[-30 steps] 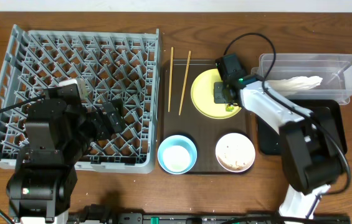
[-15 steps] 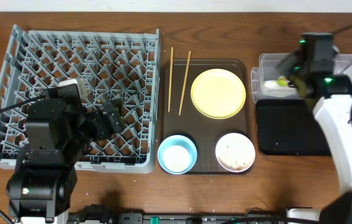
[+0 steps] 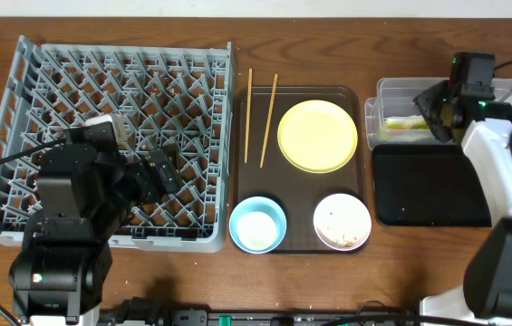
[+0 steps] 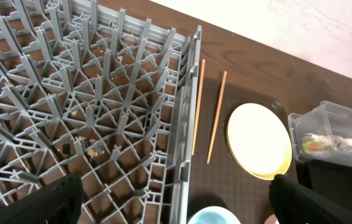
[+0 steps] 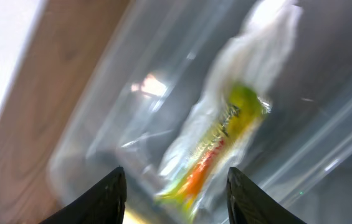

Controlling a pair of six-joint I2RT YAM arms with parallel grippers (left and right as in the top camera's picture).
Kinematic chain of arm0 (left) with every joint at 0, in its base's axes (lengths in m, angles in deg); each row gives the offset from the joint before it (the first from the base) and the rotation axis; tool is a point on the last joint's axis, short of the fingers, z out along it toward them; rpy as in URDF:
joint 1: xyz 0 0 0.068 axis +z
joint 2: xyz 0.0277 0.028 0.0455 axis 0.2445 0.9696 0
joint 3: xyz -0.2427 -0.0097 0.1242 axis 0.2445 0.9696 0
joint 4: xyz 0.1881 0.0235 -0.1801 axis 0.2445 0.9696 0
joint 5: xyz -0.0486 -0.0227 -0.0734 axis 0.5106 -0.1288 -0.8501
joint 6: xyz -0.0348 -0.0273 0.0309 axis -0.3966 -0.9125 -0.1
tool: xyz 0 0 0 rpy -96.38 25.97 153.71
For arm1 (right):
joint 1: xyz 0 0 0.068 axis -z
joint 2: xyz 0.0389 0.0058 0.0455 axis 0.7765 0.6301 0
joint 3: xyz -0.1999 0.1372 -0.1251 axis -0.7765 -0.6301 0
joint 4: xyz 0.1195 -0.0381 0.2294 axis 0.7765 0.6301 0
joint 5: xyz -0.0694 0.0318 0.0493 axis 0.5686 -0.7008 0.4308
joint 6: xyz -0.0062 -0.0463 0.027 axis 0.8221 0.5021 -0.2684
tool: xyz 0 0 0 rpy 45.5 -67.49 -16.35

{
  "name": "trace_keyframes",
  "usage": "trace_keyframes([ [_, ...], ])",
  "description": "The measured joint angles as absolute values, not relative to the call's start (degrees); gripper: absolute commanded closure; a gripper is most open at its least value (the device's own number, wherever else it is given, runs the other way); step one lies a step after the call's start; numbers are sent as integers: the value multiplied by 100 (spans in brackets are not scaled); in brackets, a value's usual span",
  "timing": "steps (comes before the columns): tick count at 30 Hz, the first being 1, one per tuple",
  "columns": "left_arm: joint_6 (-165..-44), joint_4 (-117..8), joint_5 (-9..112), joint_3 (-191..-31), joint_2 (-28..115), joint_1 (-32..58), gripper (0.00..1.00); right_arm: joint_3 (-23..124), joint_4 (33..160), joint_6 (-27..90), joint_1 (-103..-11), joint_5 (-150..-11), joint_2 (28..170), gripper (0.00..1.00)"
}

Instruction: Sort waste into correct bins and load items into the dishwasher

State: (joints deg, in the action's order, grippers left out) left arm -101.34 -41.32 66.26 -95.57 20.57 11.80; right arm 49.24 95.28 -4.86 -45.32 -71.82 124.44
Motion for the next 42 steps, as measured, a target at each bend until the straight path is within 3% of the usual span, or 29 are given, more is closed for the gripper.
trace_keyframes([
  [7,-10134,-4134,6626,-9557,2057,1180,3,4937,9495,1474,-4953,-8740,11078,51],
  [17,-10128,-3678,6368,-9561,2057,1180,3,4920,11901,3391,-6925,-9997,10921,51],
  [25,-10128,-3662,6510,-9561,2057,1180,3,4767,12433,4134,-8820,-9474,11327,48],
  [33,-10128,-3643,6571,-9561,2057,1180,3,4448,11567,4125,-9838,-8185,12099,53],
  [38,-10128,-3636,6571,-9561,2057,1180,3,4428,11298,4021,-9915,-7933,12637,91],
  [40,-10128,-3632,6571,-9561,2057,1180,3,4422,11274,3979,-9913,-7885,12739,99],
  [42,-10128,-3625,6571,-9561,2057,1180,3,4419,11287,3898,-9913,-7861,12757,99],
])
